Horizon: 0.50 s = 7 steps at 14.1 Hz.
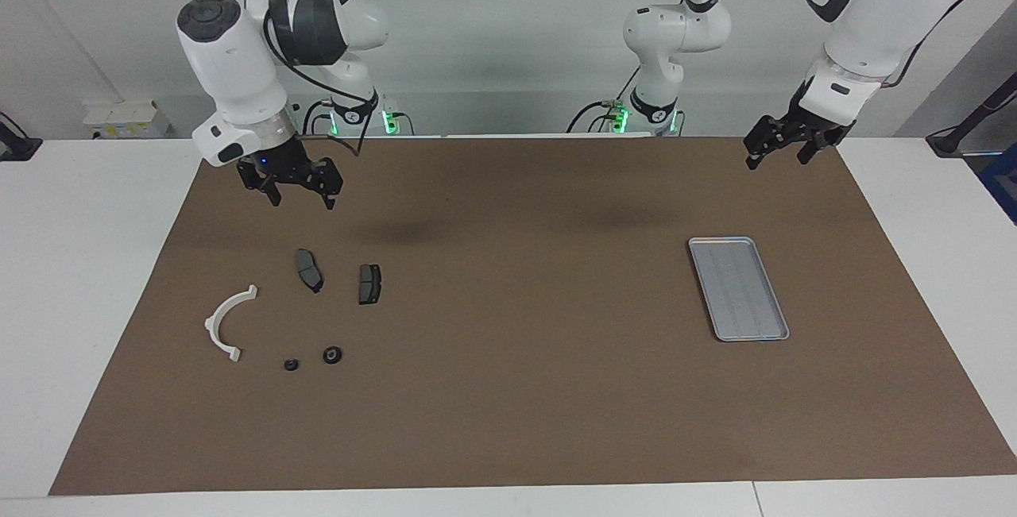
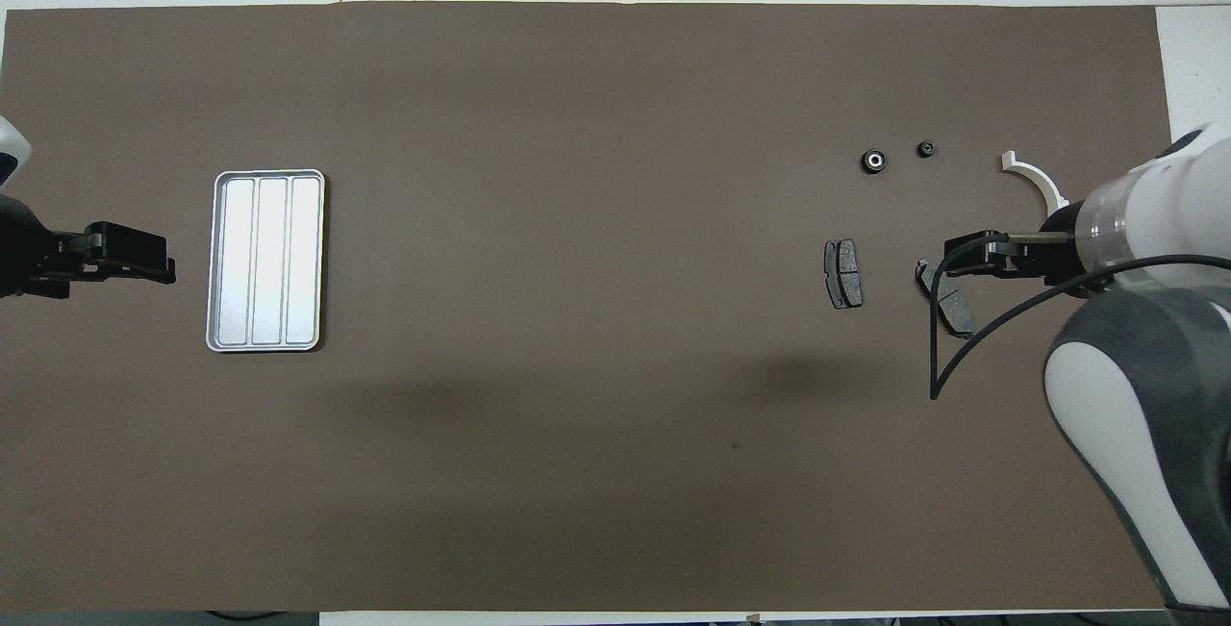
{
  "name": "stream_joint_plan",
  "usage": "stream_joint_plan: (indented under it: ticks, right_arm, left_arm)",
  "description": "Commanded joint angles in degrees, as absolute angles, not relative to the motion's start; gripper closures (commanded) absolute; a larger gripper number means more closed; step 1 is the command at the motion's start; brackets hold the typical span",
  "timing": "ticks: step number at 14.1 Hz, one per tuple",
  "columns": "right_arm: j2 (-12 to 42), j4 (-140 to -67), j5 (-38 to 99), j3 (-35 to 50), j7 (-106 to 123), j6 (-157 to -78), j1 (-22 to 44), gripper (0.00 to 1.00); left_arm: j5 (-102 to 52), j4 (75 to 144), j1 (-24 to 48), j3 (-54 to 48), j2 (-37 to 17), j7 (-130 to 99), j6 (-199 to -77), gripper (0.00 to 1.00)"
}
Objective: Pick bearing gear from pile to tray
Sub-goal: 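Reach the right gripper toward the small black bearing in the pile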
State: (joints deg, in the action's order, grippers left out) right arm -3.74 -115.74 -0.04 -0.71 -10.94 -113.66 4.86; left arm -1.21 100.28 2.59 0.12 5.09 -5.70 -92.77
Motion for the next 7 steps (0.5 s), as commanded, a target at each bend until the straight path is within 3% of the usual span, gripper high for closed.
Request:
stream_joint_plan:
  ticks: [1, 7]
  right_arm:
    - [1.21, -116.19, 1.14, -0.44, -11.86, -120.38, 4.48, 0.00]
    - [11.67, -115.49, 1.05, 0.09, -18.17, -132.79, 6.84, 0.00]
  left_arm:
    - [-1.05, 101.08, 2.81, 0.26, 6.06, -5.80, -93.52, 0.00]
    - [-1.05, 101.16, 2.81, 0.26, 6.06, -5.80, -93.43, 0.00]
